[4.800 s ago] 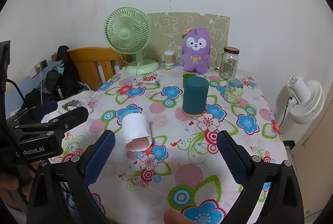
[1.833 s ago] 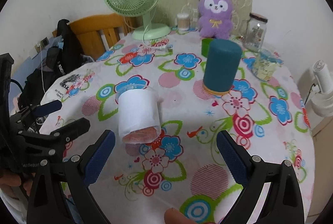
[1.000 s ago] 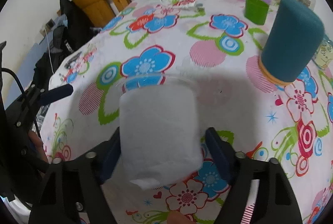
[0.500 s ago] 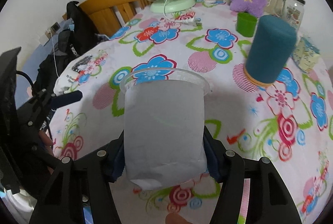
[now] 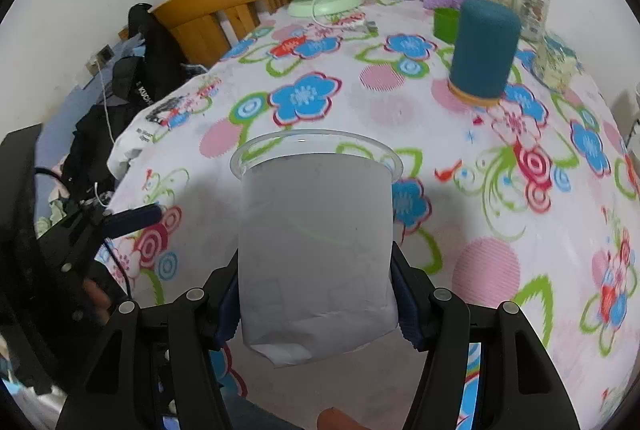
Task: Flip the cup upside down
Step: 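Lift the white cup with the left gripper and rotate it upright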
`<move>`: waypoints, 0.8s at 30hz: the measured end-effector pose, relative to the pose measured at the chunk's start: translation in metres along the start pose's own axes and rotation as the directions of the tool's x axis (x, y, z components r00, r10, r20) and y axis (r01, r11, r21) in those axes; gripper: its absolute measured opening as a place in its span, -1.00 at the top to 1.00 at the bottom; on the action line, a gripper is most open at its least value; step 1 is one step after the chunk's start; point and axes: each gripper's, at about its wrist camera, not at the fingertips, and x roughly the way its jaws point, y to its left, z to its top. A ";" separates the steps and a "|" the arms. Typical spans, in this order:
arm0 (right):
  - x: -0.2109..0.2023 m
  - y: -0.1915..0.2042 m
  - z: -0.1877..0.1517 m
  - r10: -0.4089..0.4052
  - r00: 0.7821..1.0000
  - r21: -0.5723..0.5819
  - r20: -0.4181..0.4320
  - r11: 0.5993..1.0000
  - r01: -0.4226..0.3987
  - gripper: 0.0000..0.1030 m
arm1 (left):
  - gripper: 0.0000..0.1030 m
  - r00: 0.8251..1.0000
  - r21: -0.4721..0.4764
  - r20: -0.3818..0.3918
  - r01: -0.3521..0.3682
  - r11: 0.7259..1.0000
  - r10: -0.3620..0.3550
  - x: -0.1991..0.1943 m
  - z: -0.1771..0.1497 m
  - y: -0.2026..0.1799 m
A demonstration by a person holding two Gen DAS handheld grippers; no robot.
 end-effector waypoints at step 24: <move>-0.017 -0.004 -0.019 -0.007 0.998 -0.021 0.070 1.000 0.008 -0.79 | -1.00 0.998 -0.109 0.003 0.065 0.992 -0.065 -0.014 -0.024 -0.009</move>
